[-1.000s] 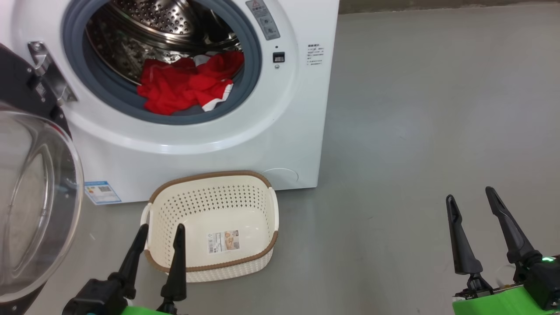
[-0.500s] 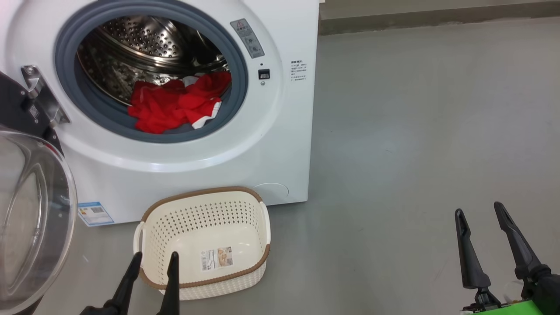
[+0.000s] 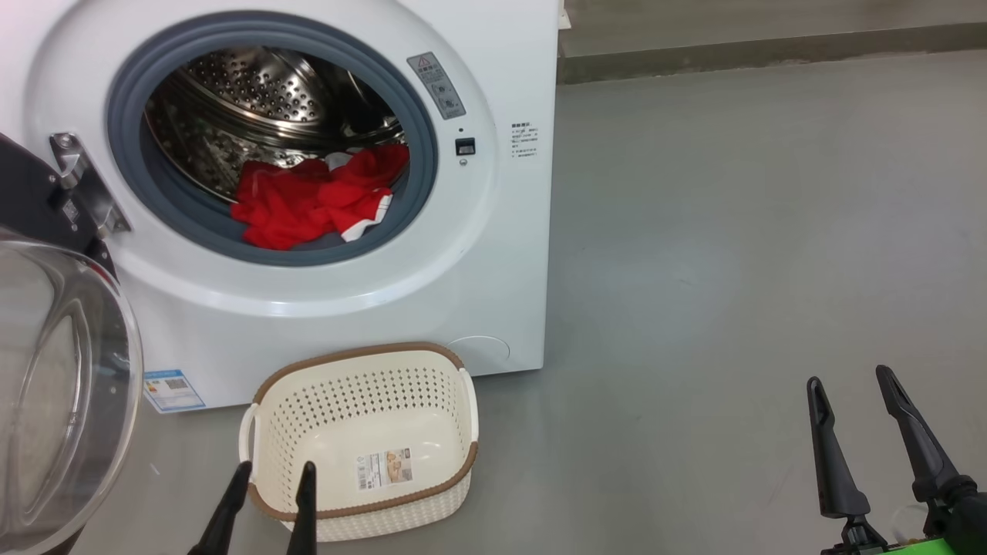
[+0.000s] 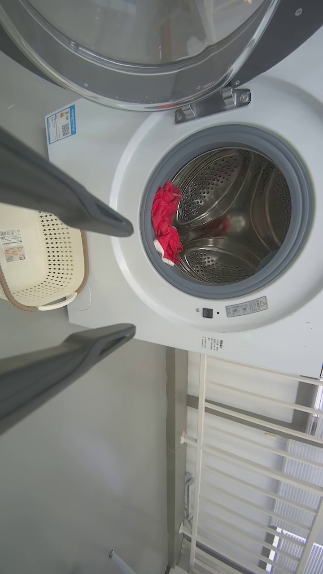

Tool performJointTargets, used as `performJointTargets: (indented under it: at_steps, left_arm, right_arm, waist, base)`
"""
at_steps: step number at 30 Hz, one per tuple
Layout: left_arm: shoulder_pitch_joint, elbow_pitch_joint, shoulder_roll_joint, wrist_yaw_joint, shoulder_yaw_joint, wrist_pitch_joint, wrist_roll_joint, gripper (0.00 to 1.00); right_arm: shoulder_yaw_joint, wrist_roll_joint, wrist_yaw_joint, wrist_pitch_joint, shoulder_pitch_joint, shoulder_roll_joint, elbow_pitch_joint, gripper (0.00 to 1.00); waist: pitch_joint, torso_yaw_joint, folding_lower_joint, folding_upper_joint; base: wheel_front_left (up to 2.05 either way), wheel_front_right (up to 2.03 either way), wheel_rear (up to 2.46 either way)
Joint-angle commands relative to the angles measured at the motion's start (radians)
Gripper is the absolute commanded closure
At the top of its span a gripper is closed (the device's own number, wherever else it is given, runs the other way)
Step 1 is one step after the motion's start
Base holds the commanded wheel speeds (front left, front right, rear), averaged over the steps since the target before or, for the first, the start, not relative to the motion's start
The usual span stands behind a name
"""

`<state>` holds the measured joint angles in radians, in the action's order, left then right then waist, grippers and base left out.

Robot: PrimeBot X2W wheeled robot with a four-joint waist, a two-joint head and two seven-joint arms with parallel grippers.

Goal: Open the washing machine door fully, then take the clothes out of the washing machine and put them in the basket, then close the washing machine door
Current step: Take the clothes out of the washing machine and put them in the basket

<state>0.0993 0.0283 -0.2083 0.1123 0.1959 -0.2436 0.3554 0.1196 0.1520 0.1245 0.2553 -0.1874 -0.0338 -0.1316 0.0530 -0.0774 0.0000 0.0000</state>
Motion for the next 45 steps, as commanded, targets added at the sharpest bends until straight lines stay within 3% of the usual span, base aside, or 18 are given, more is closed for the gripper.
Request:
performJointTargets:
  at_steps: [1, 23, 45]
  left_arm:
    - [-0.029, -0.026, -0.017, 0.018, -0.035, -0.009, -0.017, 0.0]
    - [-0.041, -0.049, -0.01, 0.005, -0.013, -0.006, -0.001, 0.0]
    - [-0.057, -0.044, 0.006, 0.042, -0.011, -0.012, -0.011, 0.0]
  right_arm:
    - [-0.02, 0.005, 0.006, 0.006, 0.012, -0.016, -0.026, 0.0]
    - [-0.029, 0.008, 0.006, 0.006, 0.008, -0.016, -0.024, 0.0]
    - [-0.033, 0.001, 0.006, 0.006, 0.011, -0.016, -0.028, 0.0]
  waist:
    - [0.001, 0.002, 0.0, 0.0]
    - [-0.002, 0.021, 0.0, 0.0]
    - [-0.016, 0.034, 0.0, 0.0]
  base:
    - [0.0, 0.0, 0.0]
    - [0.89, -0.89, 0.0]
    - [0.01, -0.01, 0.0]
